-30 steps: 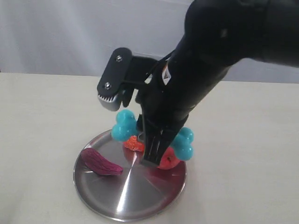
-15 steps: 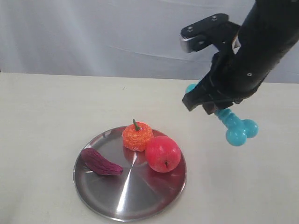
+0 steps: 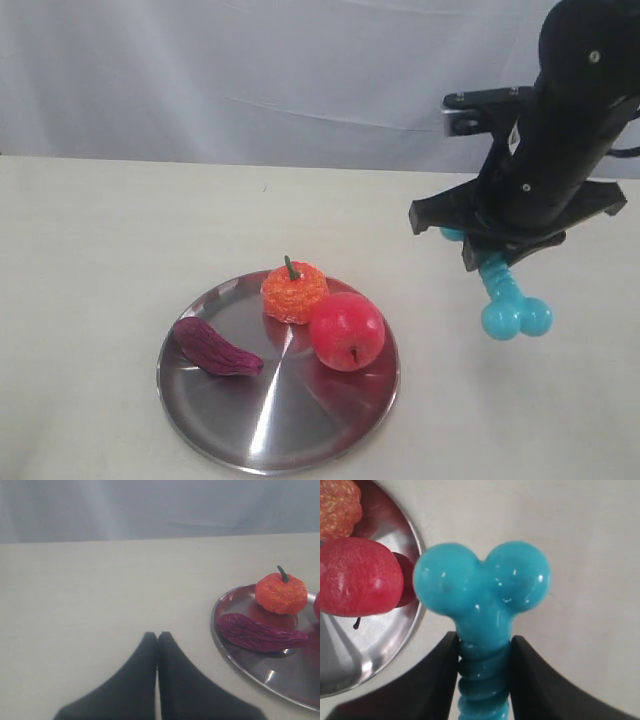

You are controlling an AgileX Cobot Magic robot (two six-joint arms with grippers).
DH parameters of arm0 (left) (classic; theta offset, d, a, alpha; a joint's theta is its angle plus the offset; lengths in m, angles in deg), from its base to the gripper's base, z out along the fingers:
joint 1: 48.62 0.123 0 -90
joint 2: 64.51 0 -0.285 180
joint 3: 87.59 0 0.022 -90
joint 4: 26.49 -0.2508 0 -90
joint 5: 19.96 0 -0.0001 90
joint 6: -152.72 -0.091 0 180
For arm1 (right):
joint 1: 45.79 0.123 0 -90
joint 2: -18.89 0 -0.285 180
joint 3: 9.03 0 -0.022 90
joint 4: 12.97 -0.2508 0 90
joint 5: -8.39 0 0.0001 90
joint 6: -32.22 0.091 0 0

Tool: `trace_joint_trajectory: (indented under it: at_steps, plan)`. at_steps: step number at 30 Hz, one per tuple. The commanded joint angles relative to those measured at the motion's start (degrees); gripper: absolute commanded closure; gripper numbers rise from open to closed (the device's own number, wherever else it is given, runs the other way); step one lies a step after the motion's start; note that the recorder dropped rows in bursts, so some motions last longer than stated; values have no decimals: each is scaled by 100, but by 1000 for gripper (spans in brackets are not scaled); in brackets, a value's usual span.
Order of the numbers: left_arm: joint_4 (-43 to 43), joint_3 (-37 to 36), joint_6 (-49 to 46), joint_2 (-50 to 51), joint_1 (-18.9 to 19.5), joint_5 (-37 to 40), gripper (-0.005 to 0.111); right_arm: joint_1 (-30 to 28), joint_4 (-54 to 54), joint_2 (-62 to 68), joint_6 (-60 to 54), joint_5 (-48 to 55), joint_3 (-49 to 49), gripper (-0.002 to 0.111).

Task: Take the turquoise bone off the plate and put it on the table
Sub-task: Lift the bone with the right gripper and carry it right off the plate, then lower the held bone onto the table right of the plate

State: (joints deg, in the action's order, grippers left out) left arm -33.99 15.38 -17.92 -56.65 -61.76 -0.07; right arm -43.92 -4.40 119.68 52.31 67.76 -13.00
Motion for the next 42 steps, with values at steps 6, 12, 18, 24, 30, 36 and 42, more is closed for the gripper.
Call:
trace_joint_trajectory:
  at_steps: [6, 12, 18, 24, 30, 36, 42]
  plan:
    - [-4, -19, 6, -7, -13, -4, 107, -36, 1, 604, 325, -942, -473, 109]
    - [-4, -19, 6, -7, -13, -4, 107, -36, 24, 1014, 386, -1159, -473, 109]
    - [-4, -19, 6, -7, -13, -4, 107, -242, 125, 1313, 614, -1369, -473, 109]
    - [-4, -19, 6, -7, -13, -4, 107, -350, 121, 1506, 551, -1518, -482, 109]
    - [-4, -19, 6, -7, -13, -4, 107, -350, 121, 1707, 551, -1737, -536, 109]
    - [-4, -19, 6, -7, -13, -4, 107, -350, 121, 1731, 551, -1751, -536, 109]
    - [-4, -19, 6, -7, -13, -4, 107, -350, 121, 1731, 538, -1651, -536, 109]
